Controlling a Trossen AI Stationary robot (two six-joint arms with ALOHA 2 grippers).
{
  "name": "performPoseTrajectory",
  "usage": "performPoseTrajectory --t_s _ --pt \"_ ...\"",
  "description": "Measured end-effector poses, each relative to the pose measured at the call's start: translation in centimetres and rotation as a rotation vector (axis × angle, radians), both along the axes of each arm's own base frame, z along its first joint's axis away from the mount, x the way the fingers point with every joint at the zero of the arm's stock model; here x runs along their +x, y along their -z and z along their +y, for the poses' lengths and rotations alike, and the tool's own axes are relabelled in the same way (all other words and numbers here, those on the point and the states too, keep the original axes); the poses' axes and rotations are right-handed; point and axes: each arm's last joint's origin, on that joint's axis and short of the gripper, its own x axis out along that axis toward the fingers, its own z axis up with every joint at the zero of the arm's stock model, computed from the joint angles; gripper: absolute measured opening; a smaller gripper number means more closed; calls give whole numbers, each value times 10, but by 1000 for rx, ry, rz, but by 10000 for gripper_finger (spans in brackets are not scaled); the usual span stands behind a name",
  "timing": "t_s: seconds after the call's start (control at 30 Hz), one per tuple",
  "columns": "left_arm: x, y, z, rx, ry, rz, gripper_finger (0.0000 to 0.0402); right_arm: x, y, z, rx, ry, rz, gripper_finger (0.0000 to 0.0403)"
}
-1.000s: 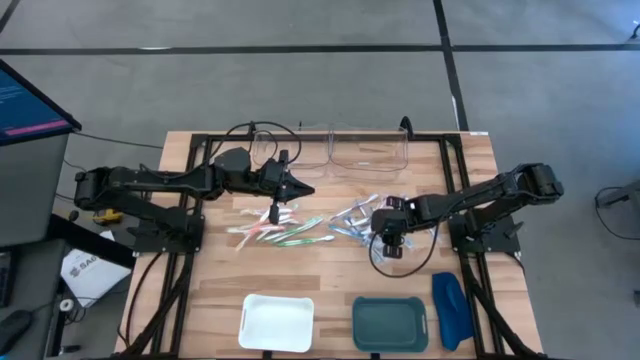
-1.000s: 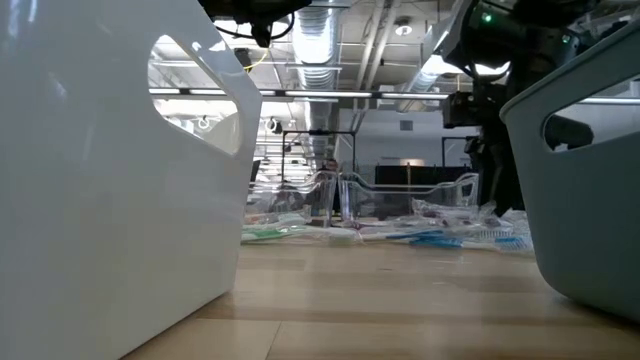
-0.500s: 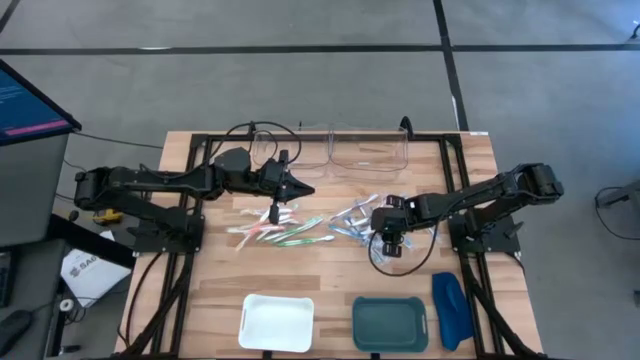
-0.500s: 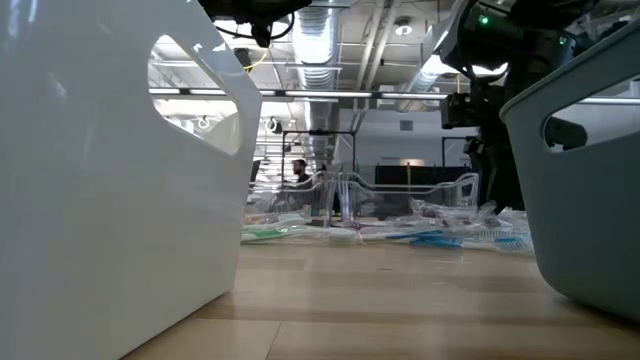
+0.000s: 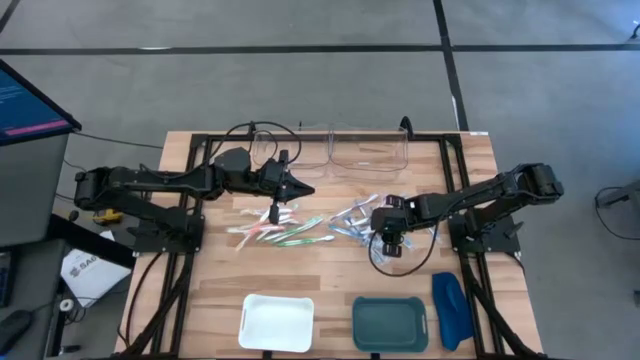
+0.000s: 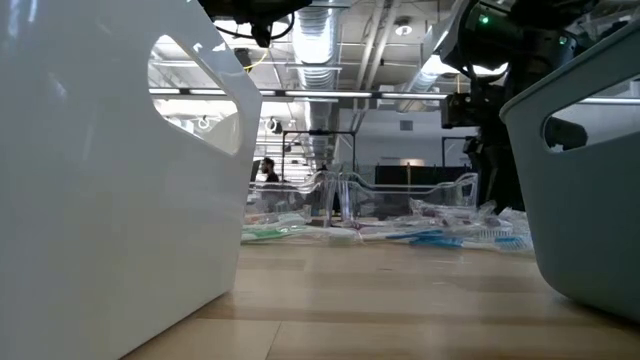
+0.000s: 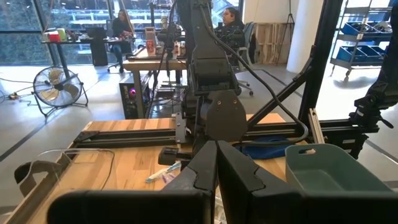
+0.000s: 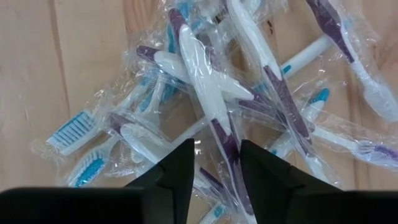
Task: Pick & Place Toothbrushes
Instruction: Put the purple toothbrush into the right transparent bin
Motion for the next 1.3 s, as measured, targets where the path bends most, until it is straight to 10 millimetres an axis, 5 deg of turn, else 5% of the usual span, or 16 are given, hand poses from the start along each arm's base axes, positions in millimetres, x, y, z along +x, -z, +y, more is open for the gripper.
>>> performPoseTrajectory --t_s 1.3 --pt "0 -1 0 1 0 -6 8 -5 12 -7 2 36 -19 111"
